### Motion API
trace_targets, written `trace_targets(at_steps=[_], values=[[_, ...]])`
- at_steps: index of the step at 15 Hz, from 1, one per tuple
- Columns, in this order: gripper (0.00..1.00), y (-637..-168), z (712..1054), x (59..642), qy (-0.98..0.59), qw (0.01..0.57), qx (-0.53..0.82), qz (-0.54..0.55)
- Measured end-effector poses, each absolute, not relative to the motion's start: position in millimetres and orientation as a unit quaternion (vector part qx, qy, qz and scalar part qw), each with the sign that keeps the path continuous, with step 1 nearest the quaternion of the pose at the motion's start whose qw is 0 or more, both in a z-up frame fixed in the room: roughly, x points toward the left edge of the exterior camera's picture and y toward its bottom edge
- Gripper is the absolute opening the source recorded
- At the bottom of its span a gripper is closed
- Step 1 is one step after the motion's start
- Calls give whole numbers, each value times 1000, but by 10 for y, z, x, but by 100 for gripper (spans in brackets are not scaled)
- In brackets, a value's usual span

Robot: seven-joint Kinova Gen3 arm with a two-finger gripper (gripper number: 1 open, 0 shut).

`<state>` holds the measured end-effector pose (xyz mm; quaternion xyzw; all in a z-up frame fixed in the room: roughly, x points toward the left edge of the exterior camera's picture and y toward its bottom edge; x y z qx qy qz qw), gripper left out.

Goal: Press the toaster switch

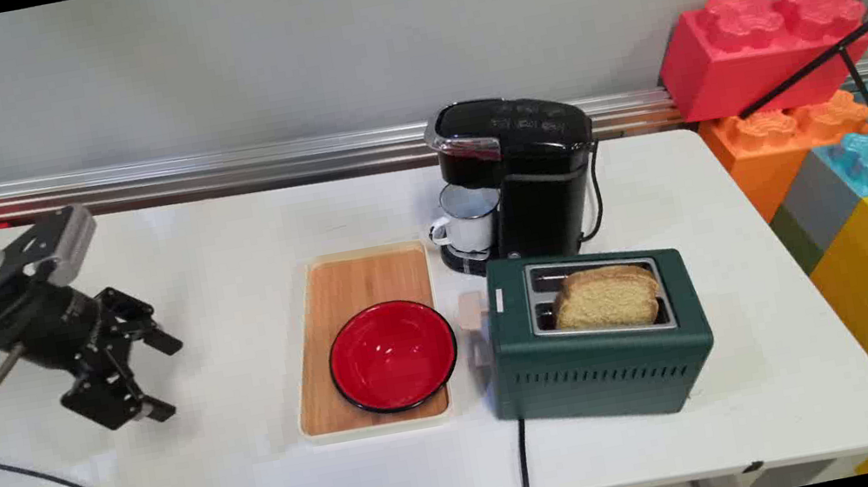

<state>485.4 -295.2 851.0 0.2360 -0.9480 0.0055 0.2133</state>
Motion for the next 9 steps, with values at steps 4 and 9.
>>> trace_targets(at_steps=[4, 9], values=[[100, -3079, 8571, 4614, -939, 260, 225, 17], [100, -3286, 8736, 4248, -916, 343, 204, 30]])
